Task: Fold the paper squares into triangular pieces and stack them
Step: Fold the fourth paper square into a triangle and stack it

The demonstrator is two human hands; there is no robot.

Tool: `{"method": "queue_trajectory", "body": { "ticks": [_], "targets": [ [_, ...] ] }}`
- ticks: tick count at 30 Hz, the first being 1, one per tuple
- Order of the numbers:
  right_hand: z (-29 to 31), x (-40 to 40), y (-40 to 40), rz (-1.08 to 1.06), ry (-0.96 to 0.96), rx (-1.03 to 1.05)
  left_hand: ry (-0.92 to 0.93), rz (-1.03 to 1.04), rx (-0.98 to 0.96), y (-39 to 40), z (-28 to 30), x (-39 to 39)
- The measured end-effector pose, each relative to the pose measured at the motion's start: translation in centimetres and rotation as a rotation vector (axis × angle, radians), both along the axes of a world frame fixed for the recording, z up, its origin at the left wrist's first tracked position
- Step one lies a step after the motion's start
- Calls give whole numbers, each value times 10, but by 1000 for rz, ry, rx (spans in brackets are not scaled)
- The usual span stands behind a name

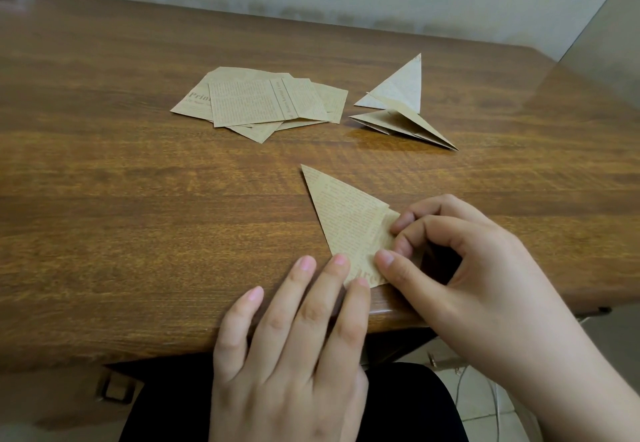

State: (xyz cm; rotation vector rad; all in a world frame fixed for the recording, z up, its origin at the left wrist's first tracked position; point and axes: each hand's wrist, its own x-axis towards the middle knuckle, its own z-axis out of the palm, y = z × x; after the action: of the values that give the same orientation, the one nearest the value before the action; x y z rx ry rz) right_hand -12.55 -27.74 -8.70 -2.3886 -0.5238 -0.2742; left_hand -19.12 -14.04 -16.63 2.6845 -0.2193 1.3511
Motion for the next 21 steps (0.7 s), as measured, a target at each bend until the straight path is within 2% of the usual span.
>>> {"method": "queue_trajectory", "body": {
  "ticks": [11, 15, 21],
  "targets": [
    [2, 0, 0, 8, -5, -18, -7, -9, -49, -1, 4, 0],
    [10, -1, -1, 45, 75, -2, 27, -31, -114, -2, 9, -3],
    [10, -2, 6, 63, 66, -127, 52, -65, -160, -1, 13, -6]
  ]
}}
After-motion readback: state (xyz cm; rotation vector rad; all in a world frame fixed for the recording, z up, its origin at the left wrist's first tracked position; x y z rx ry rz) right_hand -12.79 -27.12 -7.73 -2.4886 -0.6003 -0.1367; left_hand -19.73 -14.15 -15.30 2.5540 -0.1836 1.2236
